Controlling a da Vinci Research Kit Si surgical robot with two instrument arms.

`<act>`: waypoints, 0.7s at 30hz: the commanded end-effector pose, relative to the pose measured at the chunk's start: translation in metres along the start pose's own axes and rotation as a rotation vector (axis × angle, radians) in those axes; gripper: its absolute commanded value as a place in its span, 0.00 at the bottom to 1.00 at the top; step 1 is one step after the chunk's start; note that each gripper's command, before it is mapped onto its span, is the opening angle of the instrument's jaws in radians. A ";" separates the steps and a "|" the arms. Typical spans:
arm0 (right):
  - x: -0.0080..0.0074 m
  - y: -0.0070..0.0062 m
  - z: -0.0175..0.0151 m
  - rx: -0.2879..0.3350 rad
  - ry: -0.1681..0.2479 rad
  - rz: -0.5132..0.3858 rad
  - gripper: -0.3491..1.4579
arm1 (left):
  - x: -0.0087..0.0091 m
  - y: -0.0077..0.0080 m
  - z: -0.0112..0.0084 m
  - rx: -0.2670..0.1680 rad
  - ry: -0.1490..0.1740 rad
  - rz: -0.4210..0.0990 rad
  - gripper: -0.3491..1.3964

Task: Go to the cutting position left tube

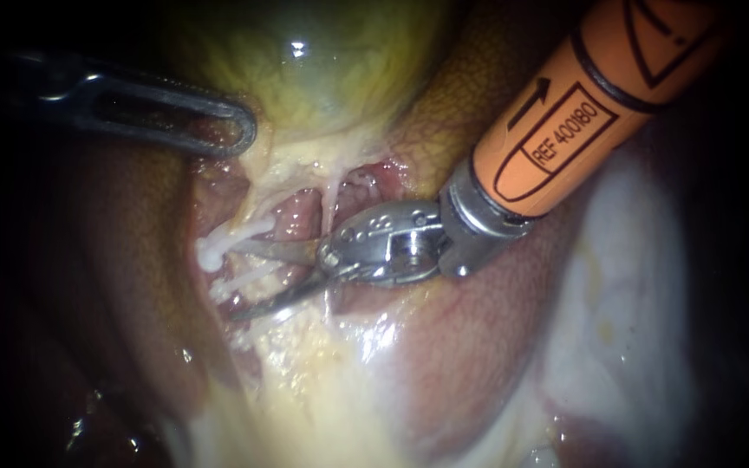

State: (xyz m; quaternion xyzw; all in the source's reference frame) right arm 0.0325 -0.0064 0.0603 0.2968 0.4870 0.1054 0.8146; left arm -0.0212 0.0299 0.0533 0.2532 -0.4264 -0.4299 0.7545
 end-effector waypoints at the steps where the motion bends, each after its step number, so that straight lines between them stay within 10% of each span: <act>1: 0.0000 0.0000 0.0000 0.001 0.000 0.000 0.86 | 0.0000 0.0000 0.0000 0.001 0.000 0.000 0.00; 21: -0.0002 -0.0026 -0.0062 0.004 0.005 -0.003 0.88 | 0.0001 0.0004 -0.0001 0.002 0.001 0.001 0.00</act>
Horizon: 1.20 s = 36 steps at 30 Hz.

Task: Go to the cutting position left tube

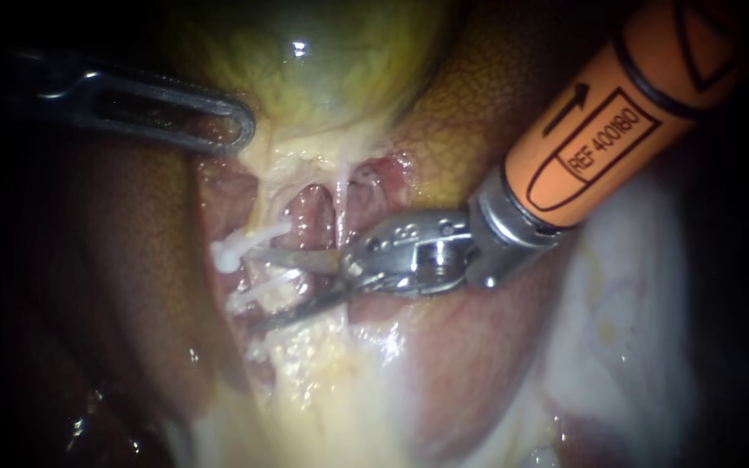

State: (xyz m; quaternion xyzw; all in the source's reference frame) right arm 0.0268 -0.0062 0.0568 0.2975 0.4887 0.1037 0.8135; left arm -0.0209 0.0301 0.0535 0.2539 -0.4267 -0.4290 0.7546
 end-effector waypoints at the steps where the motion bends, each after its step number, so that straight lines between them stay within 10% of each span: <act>1: 0.0000 -0.0001 -0.0004 0.002 0.002 0.000 0.88 | 0.0000 0.0000 0.0000 0.000 0.000 0.000 0.00; 16: -0.0012 -0.0005 -0.0036 -0.004 0.001 0.003 0.88 | 0.0001 0.0001 -0.0001 0.001 0.000 0.001 0.00; 36: -0.0038 0.0036 -0.0017 0.019 0.001 0.080 0.88 | 0.0001 0.0001 -0.0001 0.001 0.000 0.001 0.00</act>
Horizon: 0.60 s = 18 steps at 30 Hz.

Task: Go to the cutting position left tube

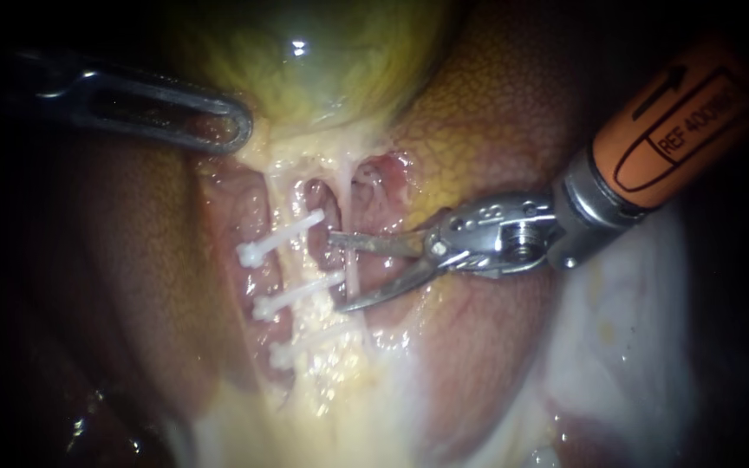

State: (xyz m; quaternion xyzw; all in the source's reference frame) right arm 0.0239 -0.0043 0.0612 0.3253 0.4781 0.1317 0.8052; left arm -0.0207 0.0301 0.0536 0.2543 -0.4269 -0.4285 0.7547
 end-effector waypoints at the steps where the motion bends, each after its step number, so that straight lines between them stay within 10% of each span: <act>1: 0.0000 0.0002 0.0000 0.014 0.007 0.010 0.88 | 0.0000 0.0000 0.0000 0.000 0.000 0.000 0.00; 18: 0.0014 0.0018 0.0021 0.268 0.120 0.112 0.91 | 0.0001 0.0000 0.0003 -0.002 -0.001 0.001 0.00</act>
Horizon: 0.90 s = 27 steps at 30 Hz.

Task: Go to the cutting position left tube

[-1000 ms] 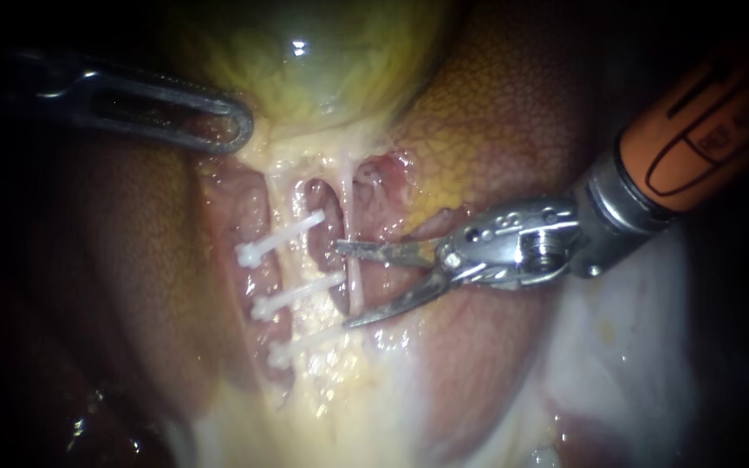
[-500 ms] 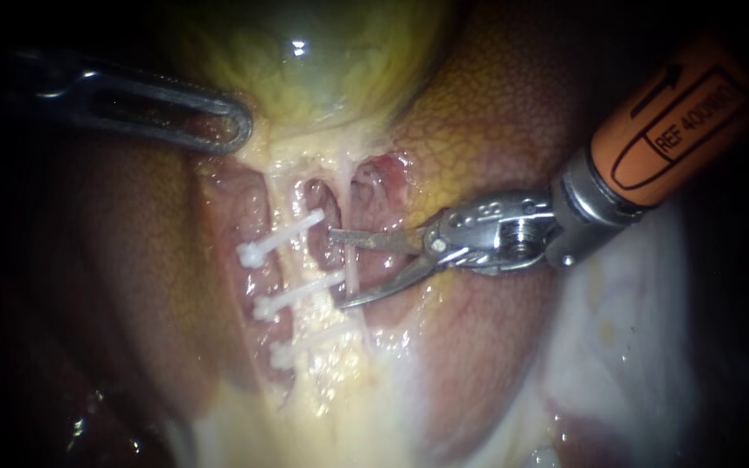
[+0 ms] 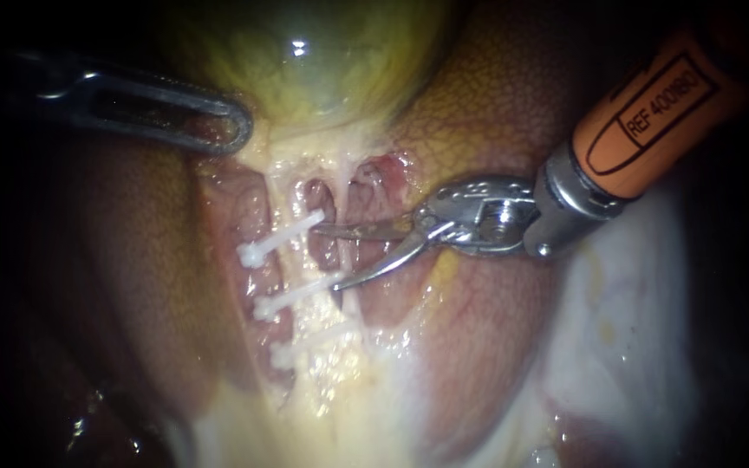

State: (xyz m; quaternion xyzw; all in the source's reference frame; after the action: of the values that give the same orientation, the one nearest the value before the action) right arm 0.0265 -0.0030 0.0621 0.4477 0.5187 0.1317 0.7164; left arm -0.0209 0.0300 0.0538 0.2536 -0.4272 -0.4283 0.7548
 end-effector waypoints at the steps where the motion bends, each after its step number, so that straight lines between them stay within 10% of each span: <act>1: 0.0001 0.0000 0.0003 0.011 0.003 -0.006 0.91 | 0.0000 0.0000 0.0000 -0.001 0.000 0.000 0.00; 27: 0.0029 -0.0009 0.0061 0.184 0.149 -0.061 0.82 | 0.0000 0.0001 0.0001 -0.001 0.000 0.000 0.00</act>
State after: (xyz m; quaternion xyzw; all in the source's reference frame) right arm 0.0329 -0.0047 0.0599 0.4844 0.5972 0.0958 0.6321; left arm -0.0210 0.0300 0.0539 0.2531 -0.4271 -0.4285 0.7550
